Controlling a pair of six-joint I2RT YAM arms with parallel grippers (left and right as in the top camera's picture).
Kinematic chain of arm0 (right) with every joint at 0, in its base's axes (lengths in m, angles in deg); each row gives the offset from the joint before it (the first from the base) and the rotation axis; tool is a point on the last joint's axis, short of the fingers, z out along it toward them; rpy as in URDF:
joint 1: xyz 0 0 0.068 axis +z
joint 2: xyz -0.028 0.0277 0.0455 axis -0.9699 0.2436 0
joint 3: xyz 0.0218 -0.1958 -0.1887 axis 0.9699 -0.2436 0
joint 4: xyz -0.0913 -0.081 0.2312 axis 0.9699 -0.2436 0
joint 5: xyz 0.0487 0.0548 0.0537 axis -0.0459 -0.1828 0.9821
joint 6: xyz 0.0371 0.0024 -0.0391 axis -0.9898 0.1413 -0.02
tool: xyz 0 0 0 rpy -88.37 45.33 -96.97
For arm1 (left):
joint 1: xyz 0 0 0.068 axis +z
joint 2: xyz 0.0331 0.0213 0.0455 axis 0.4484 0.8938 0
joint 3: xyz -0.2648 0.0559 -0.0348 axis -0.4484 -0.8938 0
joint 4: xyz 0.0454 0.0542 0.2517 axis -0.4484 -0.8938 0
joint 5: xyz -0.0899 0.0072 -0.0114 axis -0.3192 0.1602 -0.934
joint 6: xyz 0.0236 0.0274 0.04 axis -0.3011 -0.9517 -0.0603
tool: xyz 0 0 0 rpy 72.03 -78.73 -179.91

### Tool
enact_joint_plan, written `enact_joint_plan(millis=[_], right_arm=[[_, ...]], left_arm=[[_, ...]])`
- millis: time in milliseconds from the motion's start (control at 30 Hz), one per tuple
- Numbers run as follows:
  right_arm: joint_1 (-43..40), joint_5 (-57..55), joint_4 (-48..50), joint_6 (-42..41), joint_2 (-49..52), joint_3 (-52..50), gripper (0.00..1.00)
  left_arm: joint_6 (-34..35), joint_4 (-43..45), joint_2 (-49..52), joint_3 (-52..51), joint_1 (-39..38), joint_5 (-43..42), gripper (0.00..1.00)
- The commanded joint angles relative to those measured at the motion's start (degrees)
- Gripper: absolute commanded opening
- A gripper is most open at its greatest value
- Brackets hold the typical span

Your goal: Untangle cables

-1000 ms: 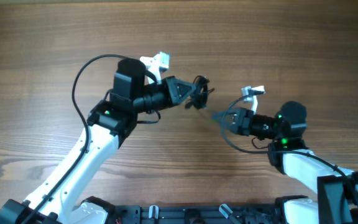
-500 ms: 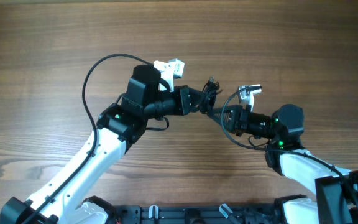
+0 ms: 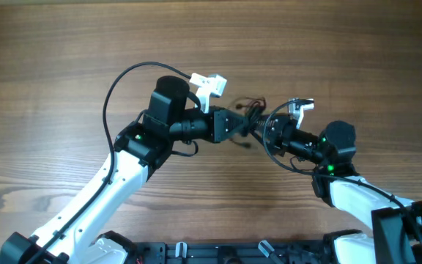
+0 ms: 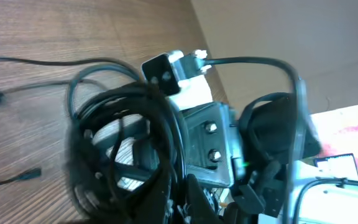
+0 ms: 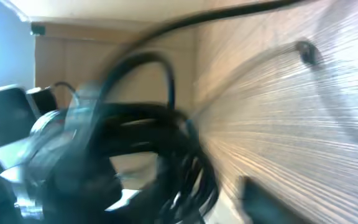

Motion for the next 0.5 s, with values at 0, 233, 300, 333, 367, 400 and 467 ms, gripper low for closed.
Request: enact_joint_plan(millis=[0,233,300,333,367,400,467], right_arm=[[0.0,0.6,-0.4,3.4,0.2,0.1,1.00],[-0.6,6.6,-0.7,33.6,0.2,0.0,1.00],[-2.6,12.6,1.2,39.1,0.2,0.0,1.00],[-3.9,15.4,3.0,39.4,0.2,0.0,0.99],[-5.2,17.4,5.2,39.3,0.2,0.0,0.97],[-5.8,18.2,6.9,39.4,0.2,0.0,0.94],[-5.9,18.3,8.5,41.7,0.2,0.0,0.88]], left_arm=[[0.8,-0.3,-0.8,0.4,3.4,-2.9,0.04],[1.5,-10.4,-0.7,0.4,15.9,-4.7,0.04],[-5.4,-13.8,-0.5,0.4,16.2,-9.1,0.04],[-8.7,-15.6,-0.2,0.4,16.2,-12.4,0.04],[-12.5,-17.0,0.5,0.4,15.8,-15.8,0.04],[-15.0,-17.7,1.3,0.4,15.3,-17.9,0.04],[-18.5,-17.7,3.5,0.4,12.7,-21.4,0.04]])
